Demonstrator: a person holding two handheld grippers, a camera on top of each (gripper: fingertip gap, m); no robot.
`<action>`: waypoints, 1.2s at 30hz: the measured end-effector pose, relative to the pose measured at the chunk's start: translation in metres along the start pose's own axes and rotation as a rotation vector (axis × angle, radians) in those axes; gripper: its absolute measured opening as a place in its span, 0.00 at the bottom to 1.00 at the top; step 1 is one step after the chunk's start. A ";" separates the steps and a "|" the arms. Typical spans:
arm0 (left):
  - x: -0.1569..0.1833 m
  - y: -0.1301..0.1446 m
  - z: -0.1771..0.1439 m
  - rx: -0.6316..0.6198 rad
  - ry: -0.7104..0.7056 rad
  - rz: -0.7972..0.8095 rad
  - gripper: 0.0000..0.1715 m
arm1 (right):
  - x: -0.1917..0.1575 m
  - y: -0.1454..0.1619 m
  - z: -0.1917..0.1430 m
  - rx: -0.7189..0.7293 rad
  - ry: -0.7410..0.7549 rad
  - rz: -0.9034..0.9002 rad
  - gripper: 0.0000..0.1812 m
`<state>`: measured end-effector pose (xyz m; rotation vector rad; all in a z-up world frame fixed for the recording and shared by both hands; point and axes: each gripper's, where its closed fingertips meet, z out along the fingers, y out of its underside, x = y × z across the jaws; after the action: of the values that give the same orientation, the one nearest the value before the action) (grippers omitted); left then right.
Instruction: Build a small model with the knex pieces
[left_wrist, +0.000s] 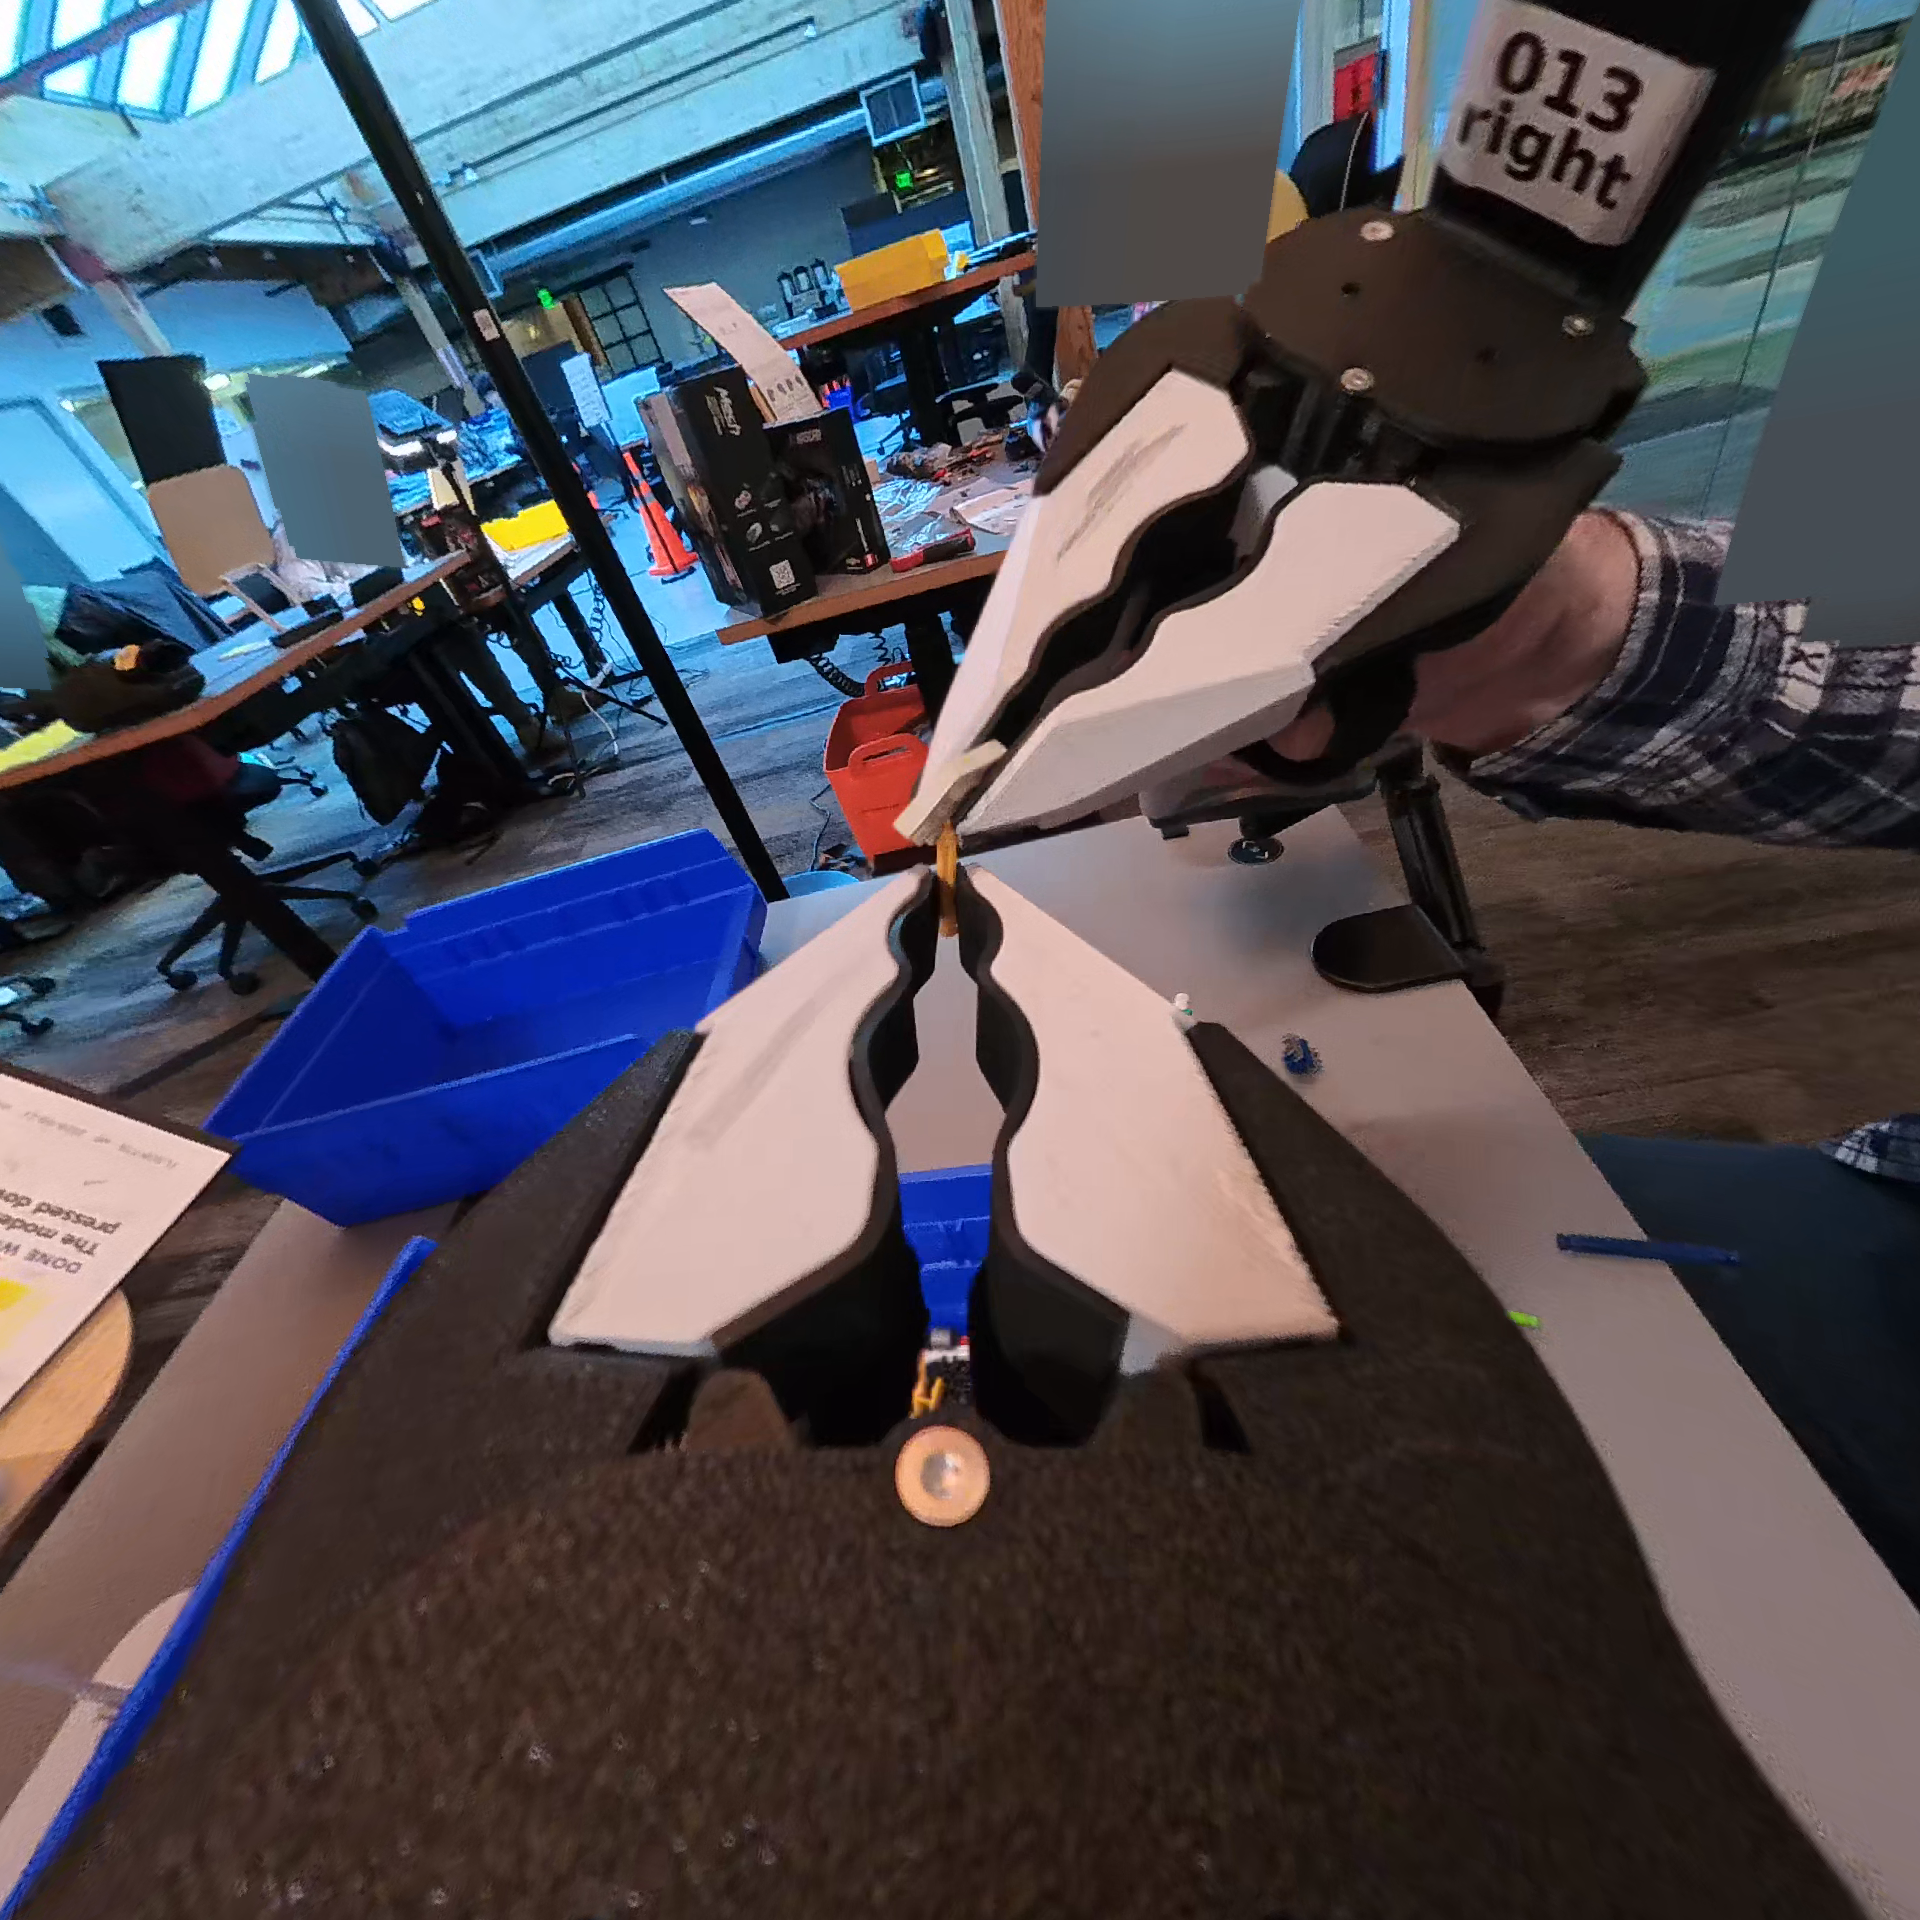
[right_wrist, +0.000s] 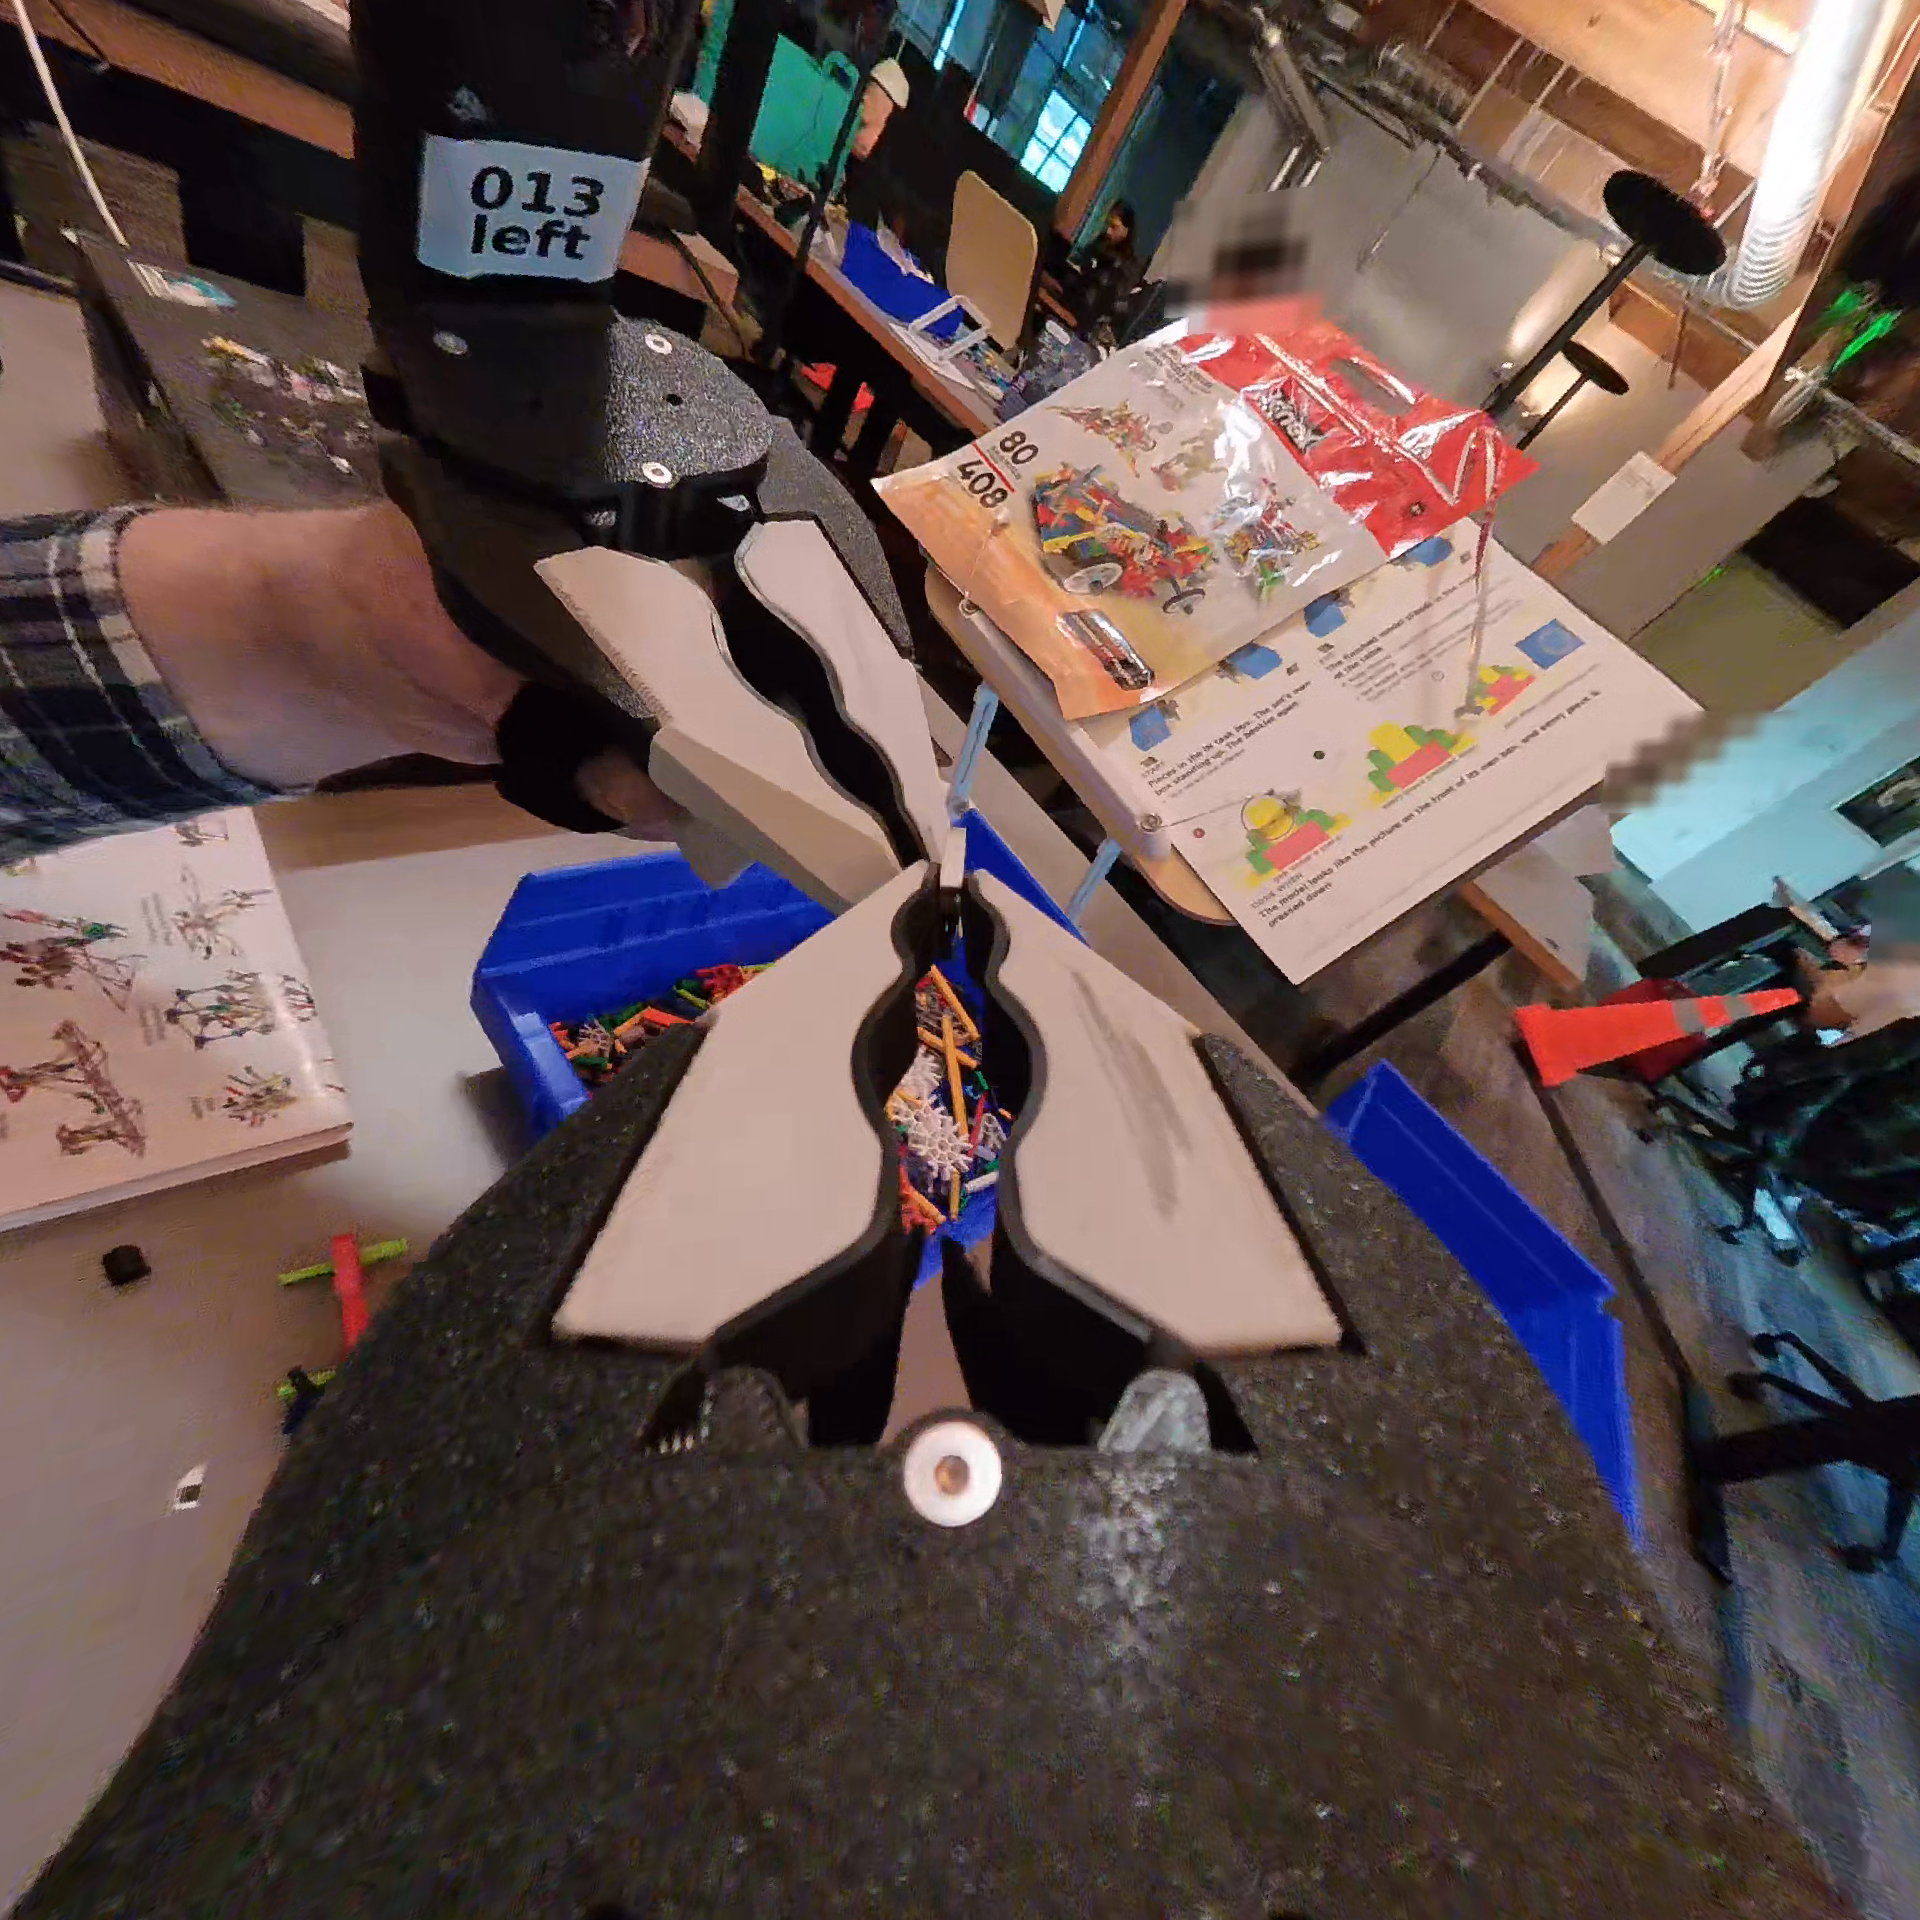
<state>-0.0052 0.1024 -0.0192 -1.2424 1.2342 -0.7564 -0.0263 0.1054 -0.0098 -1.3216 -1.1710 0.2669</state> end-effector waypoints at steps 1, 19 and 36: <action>0.001 -0.001 -0.001 0.004 0.000 0.020 0.00 | -0.001 -0.002 -0.001 0.014 -0.028 0.043 0.00; 0.012 -0.037 -0.019 0.195 -0.083 0.300 0.00 | -0.004 -0.042 -0.026 0.474 -0.454 0.872 0.01; 0.021 -0.039 -0.027 0.193 -0.034 0.324 0.00 | -0.013 -0.048 -0.029 0.493 -0.427 0.829 0.01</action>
<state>-0.0190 0.0665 0.0160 -0.8675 1.2642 -0.5974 -0.0310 0.0634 0.0295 -1.2635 -0.7499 1.4013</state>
